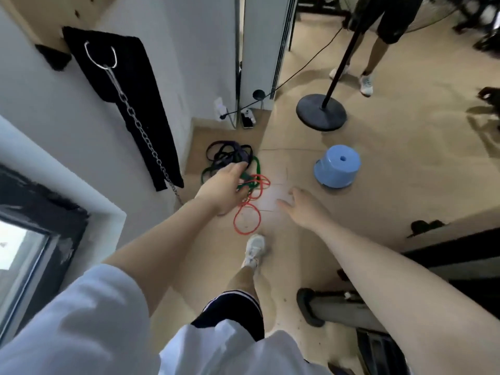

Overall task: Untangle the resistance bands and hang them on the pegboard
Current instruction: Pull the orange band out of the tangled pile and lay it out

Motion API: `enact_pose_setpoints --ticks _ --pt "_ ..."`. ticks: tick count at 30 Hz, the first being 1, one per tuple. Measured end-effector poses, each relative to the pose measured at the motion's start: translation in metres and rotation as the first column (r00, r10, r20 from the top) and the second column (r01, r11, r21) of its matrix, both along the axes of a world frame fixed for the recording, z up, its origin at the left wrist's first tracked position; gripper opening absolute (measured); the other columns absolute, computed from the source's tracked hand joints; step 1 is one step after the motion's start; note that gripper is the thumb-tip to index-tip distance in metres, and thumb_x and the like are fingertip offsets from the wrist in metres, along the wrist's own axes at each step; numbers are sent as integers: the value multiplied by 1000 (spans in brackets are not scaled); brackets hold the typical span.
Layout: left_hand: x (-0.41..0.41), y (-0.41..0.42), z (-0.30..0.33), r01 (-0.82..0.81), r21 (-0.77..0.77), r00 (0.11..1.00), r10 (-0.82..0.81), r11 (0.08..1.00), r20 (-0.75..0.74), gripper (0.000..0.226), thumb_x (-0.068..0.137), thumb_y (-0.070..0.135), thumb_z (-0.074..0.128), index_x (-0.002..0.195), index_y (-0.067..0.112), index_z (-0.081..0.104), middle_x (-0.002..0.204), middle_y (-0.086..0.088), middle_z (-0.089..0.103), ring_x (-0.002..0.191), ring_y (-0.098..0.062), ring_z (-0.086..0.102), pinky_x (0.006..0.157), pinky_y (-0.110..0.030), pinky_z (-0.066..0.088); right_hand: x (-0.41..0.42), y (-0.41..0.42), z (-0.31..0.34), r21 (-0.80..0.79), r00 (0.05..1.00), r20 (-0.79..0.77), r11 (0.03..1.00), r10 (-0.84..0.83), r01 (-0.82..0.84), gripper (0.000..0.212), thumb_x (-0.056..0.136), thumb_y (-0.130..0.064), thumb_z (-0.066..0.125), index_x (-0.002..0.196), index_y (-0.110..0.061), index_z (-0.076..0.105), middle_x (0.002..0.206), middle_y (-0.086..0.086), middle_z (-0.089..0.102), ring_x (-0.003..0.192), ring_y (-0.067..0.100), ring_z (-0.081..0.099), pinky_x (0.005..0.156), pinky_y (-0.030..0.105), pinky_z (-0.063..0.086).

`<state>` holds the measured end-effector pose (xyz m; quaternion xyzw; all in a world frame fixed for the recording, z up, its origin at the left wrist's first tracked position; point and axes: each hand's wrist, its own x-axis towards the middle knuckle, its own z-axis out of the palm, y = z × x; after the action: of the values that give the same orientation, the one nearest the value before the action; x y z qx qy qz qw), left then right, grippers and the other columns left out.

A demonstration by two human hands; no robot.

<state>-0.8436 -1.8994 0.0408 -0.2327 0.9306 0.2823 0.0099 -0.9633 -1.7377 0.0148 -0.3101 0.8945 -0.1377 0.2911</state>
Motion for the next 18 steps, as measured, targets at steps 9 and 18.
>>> enact_pose_setpoints --ticks 9,18 --pt "-243 -132 4 53 25 999 -53 998 0 55 90 23 51 140 7 33 140 -14 43 127 -28 41 101 -33 34 -241 -110 -4 100 998 36 994 -51 47 59 94 -47 45 137 -7 36 137 15 44 124 31 45 102 40 37" --pt "-422 -215 6 78 52 997 -78 996 2 60 92 22 47 145 12 23 150 -7 31 135 -20 34 107 -32 31 -441 -199 -3 100 999 20 994 -37 35 62 94 -45 47 139 -3 35 141 17 43 127 30 44 102 36 36"
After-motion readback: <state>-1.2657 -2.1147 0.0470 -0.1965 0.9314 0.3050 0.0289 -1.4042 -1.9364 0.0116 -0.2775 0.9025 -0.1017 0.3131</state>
